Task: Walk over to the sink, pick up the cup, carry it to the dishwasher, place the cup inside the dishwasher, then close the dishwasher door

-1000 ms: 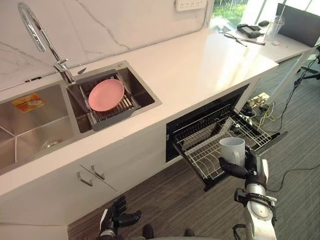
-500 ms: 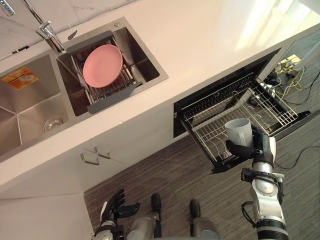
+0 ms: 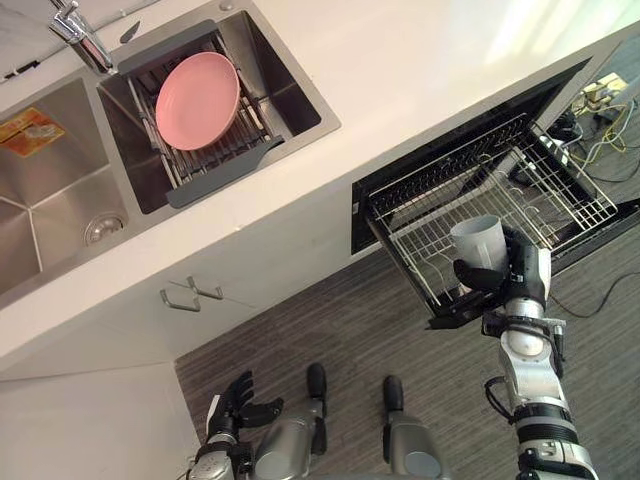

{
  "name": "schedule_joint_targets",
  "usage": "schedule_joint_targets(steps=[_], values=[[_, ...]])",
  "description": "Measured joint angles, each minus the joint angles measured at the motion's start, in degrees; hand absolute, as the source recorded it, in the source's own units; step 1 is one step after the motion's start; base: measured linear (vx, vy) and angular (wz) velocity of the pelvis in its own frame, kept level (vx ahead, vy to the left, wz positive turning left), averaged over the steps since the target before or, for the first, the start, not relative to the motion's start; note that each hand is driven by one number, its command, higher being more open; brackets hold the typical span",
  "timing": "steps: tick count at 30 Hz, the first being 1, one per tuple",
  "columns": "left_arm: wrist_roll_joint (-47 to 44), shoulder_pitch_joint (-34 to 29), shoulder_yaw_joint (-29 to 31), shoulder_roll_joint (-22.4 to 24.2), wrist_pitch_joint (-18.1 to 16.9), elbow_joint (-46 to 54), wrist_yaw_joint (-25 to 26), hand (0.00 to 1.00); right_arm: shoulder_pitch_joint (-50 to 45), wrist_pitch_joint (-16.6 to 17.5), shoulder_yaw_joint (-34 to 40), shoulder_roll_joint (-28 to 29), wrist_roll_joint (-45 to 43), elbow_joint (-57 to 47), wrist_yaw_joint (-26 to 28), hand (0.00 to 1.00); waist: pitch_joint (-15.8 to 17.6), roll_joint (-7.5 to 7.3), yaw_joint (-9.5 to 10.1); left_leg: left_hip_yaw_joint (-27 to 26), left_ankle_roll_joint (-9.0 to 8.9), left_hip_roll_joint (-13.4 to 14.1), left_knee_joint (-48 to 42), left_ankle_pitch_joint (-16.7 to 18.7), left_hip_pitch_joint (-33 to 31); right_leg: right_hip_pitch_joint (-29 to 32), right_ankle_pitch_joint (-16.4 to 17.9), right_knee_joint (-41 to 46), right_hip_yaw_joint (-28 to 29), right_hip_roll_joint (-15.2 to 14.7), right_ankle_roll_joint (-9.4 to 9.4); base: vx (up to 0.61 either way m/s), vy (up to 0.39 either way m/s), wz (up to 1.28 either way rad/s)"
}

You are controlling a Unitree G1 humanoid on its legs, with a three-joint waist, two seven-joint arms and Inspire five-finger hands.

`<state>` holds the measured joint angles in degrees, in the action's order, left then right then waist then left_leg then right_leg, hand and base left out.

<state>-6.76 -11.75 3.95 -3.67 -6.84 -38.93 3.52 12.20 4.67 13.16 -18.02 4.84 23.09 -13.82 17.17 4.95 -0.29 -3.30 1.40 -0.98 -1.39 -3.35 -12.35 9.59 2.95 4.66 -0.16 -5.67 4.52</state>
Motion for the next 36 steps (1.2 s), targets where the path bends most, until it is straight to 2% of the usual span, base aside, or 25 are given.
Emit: schedule_joint_targets(steps=[5,10,11,19,29,36], values=[[0.0,1.3,-0.1,0.0,0.0,-0.1,0.3,0.9,2.2,-0.3,-0.1,-0.4,0.0,3.3,0.0,0.3,0.7,0.26,1.07,1.3,-0.14,-0.1,1.1,-1.0,-0.6,0.4,0.0,0.0,-1.3,0.0,-0.01,-0.01,-0.022,0.14],[0.0,2.1,-0.3,0.0,-0.3,-0.2,0.4,0.9,3.7,-0.9,-1.5,-0.4,0.1,3.8,0.1,0.3,2.2,0.92,1.16,1.7,-0.06,-0.4,1.4,-1.4,-0.8,0.6,0.0,0.0,-1.7,-0.2,-0.01,-0.02,-0.004,0.04],[0.0,2.1,-0.4,0.0,-0.3,-0.2,0.4,0.9,3.7,-1.0,-1.8,-0.4,0.2,3.8,0.1,0.9,2.2,0.92,1.17,1.7,-0.06,-0.4,1.4,-1.4,-0.9,0.6,0.0,0.0,-1.7,-0.2,0.0,-0.02,-0.004,0.04],[0.0,2.4,-1.9,0.0,-0.3,-0.2,0.4,0.9,5.0,-1.5,-3.7,0.5,0.4,5.8,0.3,0.9,2.7,1.09,1.2,1.9,0.03,-0.7,1.4,-1.5,-1.2,0.9,-0.1,0.0,-1.9,-0.4,0.12,0.0,-0.001,0.0],[0.0,2.8,-1.9,0.0,-0.3,-0.2,0.4,0.9,5.0,-1.7,-2.4,1.6,0.3,5.3,0.1,0.9,2.8,1.12,1.03,2.4,0.12,-1.0,1.7,-2.1,-1.2,0.7,-0.4,0.0,-2.3,-0.7,0.4,-0.01,-0.001,0.02],[0.1,2.8,-1.8,0.0,0.2,-0.2,0.3,0.9,-0.9,-1.7,0.3,3.3,0.3,-3.4,-0.1,0.9,3.2,0.62,0.69,2.4,0.11,-1.1,1.8,-2.1,0.6,-1.1,-0.4,-0.1,-2.4,-0.9,0.45,0.0,-0.001,0.0]])
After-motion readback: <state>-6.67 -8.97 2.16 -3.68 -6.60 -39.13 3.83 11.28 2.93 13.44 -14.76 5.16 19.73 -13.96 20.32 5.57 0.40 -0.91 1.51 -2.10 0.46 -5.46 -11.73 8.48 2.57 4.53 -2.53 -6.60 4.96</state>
